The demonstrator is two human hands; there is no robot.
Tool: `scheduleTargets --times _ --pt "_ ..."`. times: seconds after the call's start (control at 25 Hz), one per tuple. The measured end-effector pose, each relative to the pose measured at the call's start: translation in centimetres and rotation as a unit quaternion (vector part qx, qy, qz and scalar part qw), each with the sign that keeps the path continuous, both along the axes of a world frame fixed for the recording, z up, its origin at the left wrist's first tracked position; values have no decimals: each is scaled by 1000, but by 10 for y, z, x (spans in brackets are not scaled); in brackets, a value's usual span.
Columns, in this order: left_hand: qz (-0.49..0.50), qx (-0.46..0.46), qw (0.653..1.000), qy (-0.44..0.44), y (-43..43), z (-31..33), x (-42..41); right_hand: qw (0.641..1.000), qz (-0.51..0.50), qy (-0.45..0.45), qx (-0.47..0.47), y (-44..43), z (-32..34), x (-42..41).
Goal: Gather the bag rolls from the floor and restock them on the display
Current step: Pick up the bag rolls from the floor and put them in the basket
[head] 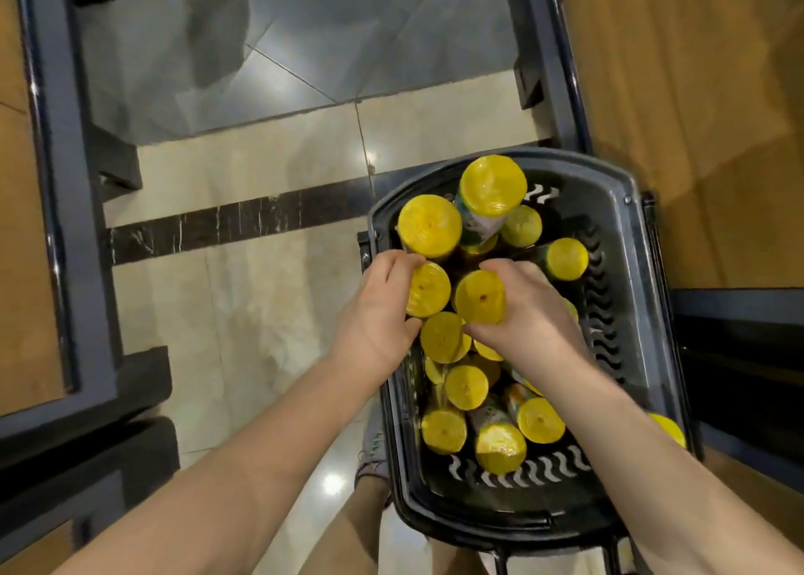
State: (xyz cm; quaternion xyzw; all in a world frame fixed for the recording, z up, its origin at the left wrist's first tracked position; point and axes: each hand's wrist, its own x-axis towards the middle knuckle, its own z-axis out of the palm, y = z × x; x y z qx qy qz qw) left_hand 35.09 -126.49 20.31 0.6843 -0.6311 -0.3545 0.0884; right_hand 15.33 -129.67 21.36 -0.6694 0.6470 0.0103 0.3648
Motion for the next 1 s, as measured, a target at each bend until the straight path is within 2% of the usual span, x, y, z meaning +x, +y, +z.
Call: scheduleTargets --times 0.2,0.32,0.4,0.6,0.76,0.84,1.0 --pt "-37 30 999 -12 -4 36 3 1000 22 13 14 1 29 -2" --pt "-73 40 995 -46 -10 101 6 999 34 1 -13 -5 90 -12" --pt "-109 28 991 -78 -20 175 1 997 48 0 -52 -12 162 -19" --pt "-211 -75 952 -207 -42 383 -33 970 109 91 -196 -11 364 -40" --pt "-257 -158 917 -261 -33 517 -76 946 71 177 -261 26 497 -73" --pt "-287 -211 896 -266 -27 559 -100 928 14 191 -320 51 540 -95" --pt "-366 -288 848 -253 -21 607 -146 922 -53 222 -313 94 591 -127"
